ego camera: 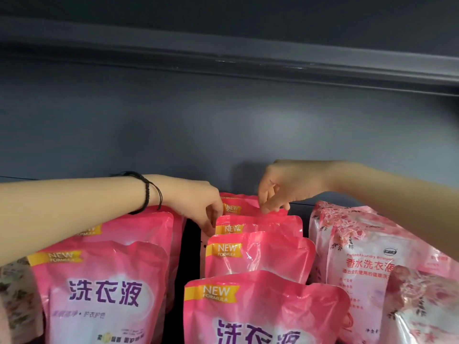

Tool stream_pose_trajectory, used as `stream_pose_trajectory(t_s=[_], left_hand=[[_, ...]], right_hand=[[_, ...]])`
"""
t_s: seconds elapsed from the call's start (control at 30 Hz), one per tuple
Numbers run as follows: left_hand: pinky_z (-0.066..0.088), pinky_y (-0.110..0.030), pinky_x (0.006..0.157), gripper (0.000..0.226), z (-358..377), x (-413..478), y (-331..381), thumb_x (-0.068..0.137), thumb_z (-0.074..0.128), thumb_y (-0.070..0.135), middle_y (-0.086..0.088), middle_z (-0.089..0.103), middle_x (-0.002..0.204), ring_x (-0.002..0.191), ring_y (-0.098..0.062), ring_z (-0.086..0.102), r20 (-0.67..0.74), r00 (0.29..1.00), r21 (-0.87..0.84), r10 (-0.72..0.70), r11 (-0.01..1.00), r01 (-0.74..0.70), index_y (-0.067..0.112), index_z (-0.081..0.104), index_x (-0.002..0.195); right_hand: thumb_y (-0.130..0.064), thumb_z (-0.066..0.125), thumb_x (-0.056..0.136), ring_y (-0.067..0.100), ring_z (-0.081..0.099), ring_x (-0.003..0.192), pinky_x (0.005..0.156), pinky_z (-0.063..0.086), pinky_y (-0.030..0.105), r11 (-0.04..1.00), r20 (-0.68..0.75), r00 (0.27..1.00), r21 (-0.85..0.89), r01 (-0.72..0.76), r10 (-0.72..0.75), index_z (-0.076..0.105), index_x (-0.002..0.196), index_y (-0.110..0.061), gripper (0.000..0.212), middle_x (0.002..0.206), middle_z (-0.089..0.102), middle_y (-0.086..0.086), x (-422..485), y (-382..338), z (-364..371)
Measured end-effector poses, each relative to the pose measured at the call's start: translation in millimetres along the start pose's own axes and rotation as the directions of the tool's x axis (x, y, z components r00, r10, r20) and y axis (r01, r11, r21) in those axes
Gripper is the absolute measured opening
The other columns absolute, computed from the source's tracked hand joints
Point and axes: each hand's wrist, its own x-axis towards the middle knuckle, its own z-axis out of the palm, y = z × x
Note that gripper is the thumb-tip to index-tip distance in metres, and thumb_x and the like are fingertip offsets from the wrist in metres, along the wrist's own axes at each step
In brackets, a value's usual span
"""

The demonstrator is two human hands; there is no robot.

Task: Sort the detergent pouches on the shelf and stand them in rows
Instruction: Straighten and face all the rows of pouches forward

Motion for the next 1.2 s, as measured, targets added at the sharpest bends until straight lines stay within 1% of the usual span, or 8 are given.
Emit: stream_pose_trajectory(t_s=[0.1, 0.2, 0.33, 0.53, 0.8, 1.0, 1.1, 1.2], left_hand=[[0.044, -0.024, 0.063, 0.01, 5.4, 4.8, -5.1, 0.082, 0.073, 0.03, -0.002, 0.07, 0.073, 0.064, -0.006, 0.056, 0.002, 1.0, -0.058, 0.006, 0.998, -0.006, 0.02, 0.073, 0.08], [0.043, -0.012, 0.058, 0.01, -0.9, 8.8, -7.5, 0.085, 0.07, 0.025, 0.013, 0.065, 0.062, 0.057, 0.003, 0.055, -0.174, 0.985, -0.125, -0.005, 0.992, -0.018, 0.021, 0.072, 0.076], [0.04, -0.008, 0.054, 0.013, -29.3, 3.9, -12.3, 0.085, 0.07, 0.021, 0.011, 0.067, 0.061, 0.05, 0.0, 0.057, -0.33, 0.943, -0.312, -0.049, 0.948, -0.06, 0.026, 0.069, 0.073], [0.041, -0.018, 0.045, 0.008, -32.2, -2.7, -16.5, 0.088, 0.068, 0.017, -0.003, 0.074, 0.072, 0.064, -0.008, 0.067, -0.263, 0.962, -0.424, -0.073, 0.905, -0.047, 0.017, 0.069, 0.08], [0.044, -0.015, 0.046, 0.008, -30.1, -5.7, -11.7, 0.089, 0.066, 0.015, 0.0, 0.074, 0.07, 0.068, -0.011, 0.071, -0.241, 0.966, -0.544, -0.091, 0.837, -0.057, 0.012, 0.068, 0.082], [0.041, -0.014, 0.046, 0.01, -39.1, -15.9, -14.5, 0.091, 0.064, 0.02, 0.01, 0.069, 0.065, 0.061, 0.002, 0.058, -0.308, 0.941, -0.509, -0.137, 0.86, -0.042, 0.018, 0.069, 0.082], [0.046, -0.017, 0.059, 0.01, -40.4, -21.8, -19.9, 0.092, 0.061, 0.022, 0.012, 0.069, 0.071, 0.069, 0.001, 0.059, -0.368, 0.905, -0.586, -0.215, 0.809, -0.046, 0.02, 0.068, 0.085], [0.051, -0.022, 0.069, 0.01, -38.7, -26.4, -17.4, 0.093, 0.059, 0.021, 0.007, 0.07, 0.079, 0.075, -0.005, 0.065, -0.385, 0.865, -0.824, -0.321, 0.541, -0.165, 0.019, 0.066, 0.087]], right_hand=[[-0.025, 0.069, 0.087, 0.002, 0.061, 0.054, 0.071, 0.056, 0.039, 0.999, -0.011, 1.0, 0.042, -0.009, 0.01, 0.074, 0.084, -0.017, 0.01, 0.071, 0.069, -0.004, -1.1, 5.3, -2.8], [-0.027, 0.069, 0.087, 0.004, 0.062, 0.056, 0.055, 0.049, 0.028, 0.996, 0.005, 0.999, 0.084, -0.033, 0.032, 0.074, 0.089, -0.013, 0.015, 0.07, 0.069, -0.005, -0.8, 9.2, -2.5], [-0.033, 0.069, 0.086, 0.005, 0.062, 0.057, 0.049, 0.045, 0.021, 0.992, -0.014, 0.999, 0.12, -0.038, 0.04, 0.075, 0.088, -0.012, 0.022, 0.07, 0.069, -0.005, -0.7, 12.8, -5.8], [-0.036, 0.074, 0.082, 0.007, 0.064, 0.059, 0.052, 0.047, 0.025, 0.988, -0.056, 0.997, 0.147, -0.038, 0.047, 0.068, 0.082, -0.015, 0.022, 0.074, 0.071, -0.003, -1.7, 17.8, -5.6], [-0.026, 0.069, 0.087, 0.004, 0.062, 0.059, 0.051, 0.046, 0.02, 0.992, -0.012, 0.999, 0.122, -0.04, 0.042, 0.073, 0.089, -0.015, 0.012, 0.071, 0.069, -0.01, 2.6, 19.6, -2.2], [-0.023, 0.065, 0.091, 0.004, 0.064, 0.068, 0.055, 0.049, 0.019, 0.966, -0.115, 0.992, 0.256, -0.026, 0.057, 0.069, 0.083, -0.018, 0.01, 0.066, 0.067, -0.018, 1.4, 21.9, -12.9], [-0.019, 0.059, 0.095, 0.012, 0.067, 0.081, 0.073, 0.054, 0.025, 0.867, -0.174, 0.976, 0.498, -0.027, 0.13, 0.063, 0.087, -0.016, 0.01, 0.084, 0.071, -0.006, -0.4, 17.6, -14.5], [-0.016, 0.051, 0.099, 0.018, 0.066, 0.08, 0.083, 0.053, 0.031, 0.522, -0.241, 0.936, 0.849, 0.077, 0.255, 0.053, 0.082, -0.018, 0.017, 0.088, 0.069, 0.005, 0.5, 4.9, -11.3]])
